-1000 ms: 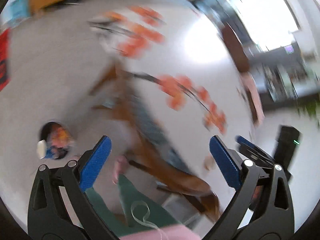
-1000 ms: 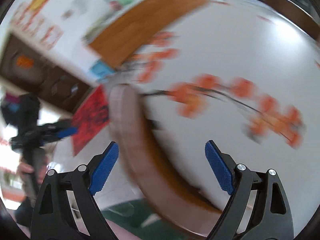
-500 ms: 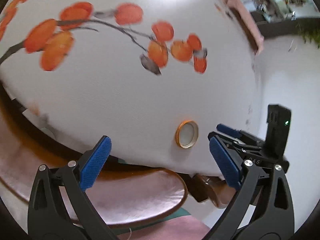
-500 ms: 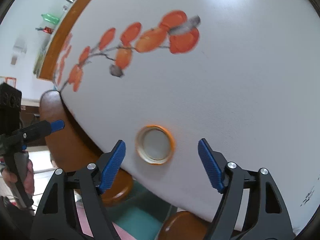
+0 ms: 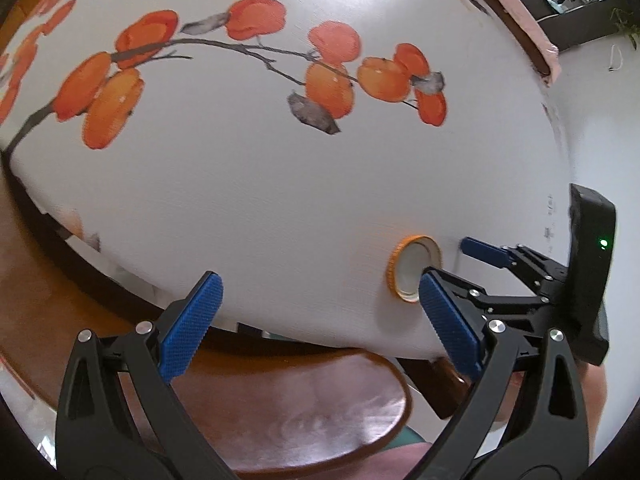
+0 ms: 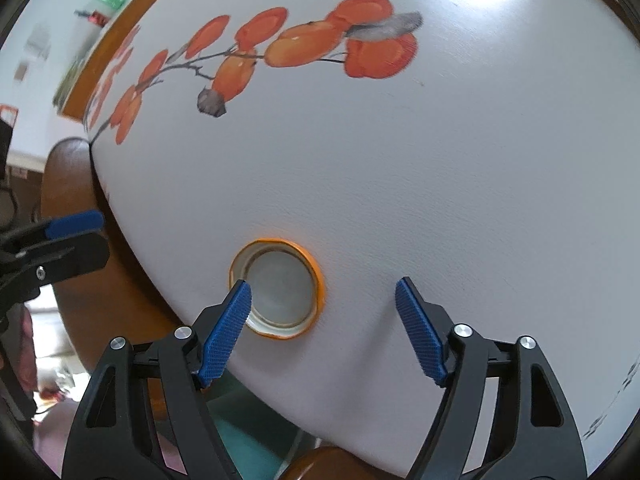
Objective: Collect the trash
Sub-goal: 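Close the right tool on the orange-rimmed tape roll's edge, then carry the tape roll in the right tool over the grey bin, then open the right tool to drop the tape roll into the bin, then lift both open tools up away from the bin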
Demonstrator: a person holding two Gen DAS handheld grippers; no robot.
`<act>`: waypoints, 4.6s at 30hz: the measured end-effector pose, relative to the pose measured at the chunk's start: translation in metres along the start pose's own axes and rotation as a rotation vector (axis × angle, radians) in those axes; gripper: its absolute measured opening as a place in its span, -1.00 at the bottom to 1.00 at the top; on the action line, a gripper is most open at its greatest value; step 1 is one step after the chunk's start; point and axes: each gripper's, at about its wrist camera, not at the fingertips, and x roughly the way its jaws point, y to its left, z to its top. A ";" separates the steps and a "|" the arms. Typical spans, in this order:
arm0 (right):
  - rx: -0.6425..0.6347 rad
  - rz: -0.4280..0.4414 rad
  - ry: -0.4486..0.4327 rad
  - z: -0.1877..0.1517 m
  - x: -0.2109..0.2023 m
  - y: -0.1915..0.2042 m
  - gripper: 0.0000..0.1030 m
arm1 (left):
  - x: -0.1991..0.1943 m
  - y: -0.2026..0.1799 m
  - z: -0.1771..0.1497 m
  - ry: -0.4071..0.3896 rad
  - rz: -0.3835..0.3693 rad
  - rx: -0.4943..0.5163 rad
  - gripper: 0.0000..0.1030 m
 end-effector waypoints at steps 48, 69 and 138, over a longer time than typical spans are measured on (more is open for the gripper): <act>-0.594 0.276 -0.100 0.084 -0.053 0.329 -0.91 | -0.193 0.285 -0.116 -0.466 0.031 -0.636 0.86; -0.783 0.056 0.459 -0.044 0.323 0.571 -0.91 | 0.002 0.565 -0.371 -0.295 -0.082 -1.294 0.86; -0.575 0.388 -0.103 0.024 -0.036 0.415 0.54 | -0.202 0.404 -0.244 -0.412 0.312 -0.838 0.86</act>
